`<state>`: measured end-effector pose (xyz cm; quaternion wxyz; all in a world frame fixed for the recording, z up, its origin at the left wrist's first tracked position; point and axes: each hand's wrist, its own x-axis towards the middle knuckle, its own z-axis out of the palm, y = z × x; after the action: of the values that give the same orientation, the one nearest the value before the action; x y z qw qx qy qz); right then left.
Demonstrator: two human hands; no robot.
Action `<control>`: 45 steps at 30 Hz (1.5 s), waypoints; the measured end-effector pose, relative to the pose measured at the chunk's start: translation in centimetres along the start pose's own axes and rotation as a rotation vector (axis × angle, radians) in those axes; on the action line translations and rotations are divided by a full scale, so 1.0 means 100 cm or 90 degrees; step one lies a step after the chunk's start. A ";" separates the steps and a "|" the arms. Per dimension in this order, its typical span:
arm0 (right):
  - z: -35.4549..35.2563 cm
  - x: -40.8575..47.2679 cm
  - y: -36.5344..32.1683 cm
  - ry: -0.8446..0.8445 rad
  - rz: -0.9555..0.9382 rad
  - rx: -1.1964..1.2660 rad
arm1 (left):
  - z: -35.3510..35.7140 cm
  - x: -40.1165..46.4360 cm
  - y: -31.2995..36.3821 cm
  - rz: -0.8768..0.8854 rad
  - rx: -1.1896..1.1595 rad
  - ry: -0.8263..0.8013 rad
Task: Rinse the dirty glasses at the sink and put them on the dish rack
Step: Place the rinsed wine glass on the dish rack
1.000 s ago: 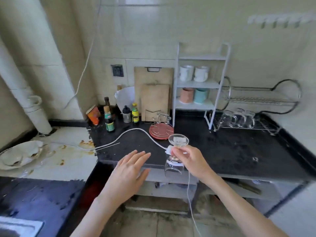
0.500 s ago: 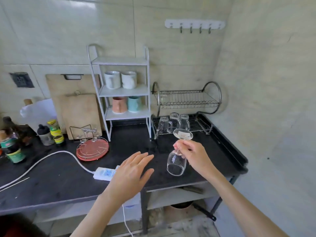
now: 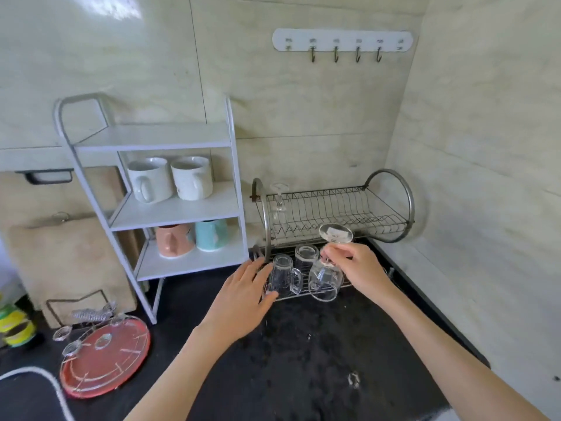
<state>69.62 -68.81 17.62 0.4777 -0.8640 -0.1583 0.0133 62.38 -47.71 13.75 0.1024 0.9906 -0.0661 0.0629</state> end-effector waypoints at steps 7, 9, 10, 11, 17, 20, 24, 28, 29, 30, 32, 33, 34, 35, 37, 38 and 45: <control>-0.013 0.125 0.006 0.061 -0.017 -0.044 | 0.001 0.095 -0.024 -0.042 0.045 0.003; -0.009 0.161 0.012 0.068 -0.022 -0.061 | 0.005 0.112 -0.031 -0.045 0.073 0.037; -0.005 0.179 0.016 0.070 -0.021 -0.063 | 0.007 0.118 -0.035 -0.040 0.092 0.061; -0.001 0.194 0.020 0.068 -0.016 -0.056 | 0.010 0.124 -0.039 -0.040 0.108 0.070; 0.030 0.253 0.053 -0.019 0.024 -0.089 | 0.024 0.138 -0.040 -0.073 0.172 0.108; 0.038 0.262 0.062 -0.055 0.010 -0.102 | 0.026 0.138 -0.039 -0.091 0.190 0.105; 0.040 0.265 0.060 -0.070 0.018 -0.061 | 0.023 0.138 -0.036 -0.111 0.206 0.097; 0.039 0.264 0.061 -0.076 -0.005 -0.082 | 0.022 0.137 -0.030 -0.133 0.204 0.075; 0.039 0.264 0.062 -0.077 -0.012 -0.088 | 0.021 0.137 -0.028 -0.136 0.202 0.066; 0.038 0.263 0.062 -0.082 -0.017 -0.098 | 0.020 0.137 -0.027 -0.142 0.199 0.056; 0.035 0.262 0.063 -0.097 -0.023 -0.109 | 0.017 0.137 -0.025 -0.153 0.203 0.047; 0.034 0.261 0.065 -0.103 -0.023 -0.108 | 0.015 0.137 -0.023 -0.153 0.200 0.048; 0.032 0.259 0.065 -0.111 -0.022 -0.106 | 0.013 0.136 -0.022 -0.151 0.181 0.042; 0.031 0.256 0.066 -0.119 -0.022 -0.106 | 0.012 0.136 -0.022 -0.140 0.158 0.048; 0.025 0.245 0.067 -0.136 -0.020 -0.122 | 0.009 0.134 -0.022 -0.154 0.119 0.031; 0.023 0.237 0.067 -0.141 -0.021 -0.139 | 0.007 0.132 -0.021 -0.169 0.118 0.015; 0.012 0.150 0.058 -0.146 -0.153 -0.242 | 0.019 0.090 0.010 -0.236 0.069 0.006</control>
<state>85.15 -66.40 14.04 0.2836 -0.9063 -0.3124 0.0242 71.31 -50.16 13.32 0.0592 0.9896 0.1212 0.0508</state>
